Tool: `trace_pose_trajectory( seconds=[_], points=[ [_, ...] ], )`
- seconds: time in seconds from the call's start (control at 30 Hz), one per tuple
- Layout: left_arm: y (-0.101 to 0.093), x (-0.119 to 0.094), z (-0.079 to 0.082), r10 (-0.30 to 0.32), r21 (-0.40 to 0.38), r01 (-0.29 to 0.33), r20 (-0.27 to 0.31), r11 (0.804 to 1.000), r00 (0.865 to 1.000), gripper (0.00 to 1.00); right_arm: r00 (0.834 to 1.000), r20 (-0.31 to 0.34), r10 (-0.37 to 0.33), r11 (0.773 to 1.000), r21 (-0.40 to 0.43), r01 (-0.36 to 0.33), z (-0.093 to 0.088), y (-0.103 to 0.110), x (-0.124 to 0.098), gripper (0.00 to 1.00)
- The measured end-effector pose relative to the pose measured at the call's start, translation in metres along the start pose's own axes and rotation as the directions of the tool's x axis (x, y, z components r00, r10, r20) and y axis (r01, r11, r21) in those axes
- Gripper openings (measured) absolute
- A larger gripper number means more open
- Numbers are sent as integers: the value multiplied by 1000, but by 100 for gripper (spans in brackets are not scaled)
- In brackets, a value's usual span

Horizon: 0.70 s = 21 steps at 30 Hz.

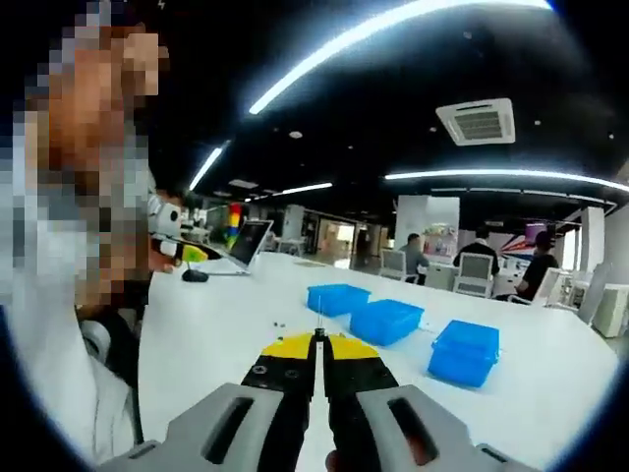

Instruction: Pick up the resistors one by one and place each resistor into its matching bin, sorting the parts by color and model until every resistor is separated into the correct bin for its type

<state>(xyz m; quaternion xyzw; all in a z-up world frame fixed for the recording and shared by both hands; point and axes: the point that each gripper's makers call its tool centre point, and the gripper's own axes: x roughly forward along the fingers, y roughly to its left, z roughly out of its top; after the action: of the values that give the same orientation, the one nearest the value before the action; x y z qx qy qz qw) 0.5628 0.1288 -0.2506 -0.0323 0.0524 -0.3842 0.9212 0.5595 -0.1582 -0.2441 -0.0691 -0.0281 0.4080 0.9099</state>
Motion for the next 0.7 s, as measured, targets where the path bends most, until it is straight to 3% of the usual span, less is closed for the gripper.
trace_pose_trajectory(
  seconds=[0.13, 0.33, 0.47, 0.7],
  points=[
    [-1, -1, 0, 0, 2, 0, 0, 1000, 1000, 35, 1000, 18, -7, 1000, 19, 7, 13, -2, 11, 6],
    [0, -3, 4, 3, 4, -3, 9, 1000, 1000, 35, 999, 39, -2, 999, 50, 0, 38, -4, 45, 6],
    [0, -5, 6, 1, 7, -1, 13, 1000, 1000, 35, 999, 28, 29, 996, 86, -31, 43, -4, 84, 6],
    [0, -6, 9, 0, 8, 0, 21, 1000, 1000, 35, 998, -23, 56, 993, 105, -53, 31, -13, 161, 6]
  ],
)
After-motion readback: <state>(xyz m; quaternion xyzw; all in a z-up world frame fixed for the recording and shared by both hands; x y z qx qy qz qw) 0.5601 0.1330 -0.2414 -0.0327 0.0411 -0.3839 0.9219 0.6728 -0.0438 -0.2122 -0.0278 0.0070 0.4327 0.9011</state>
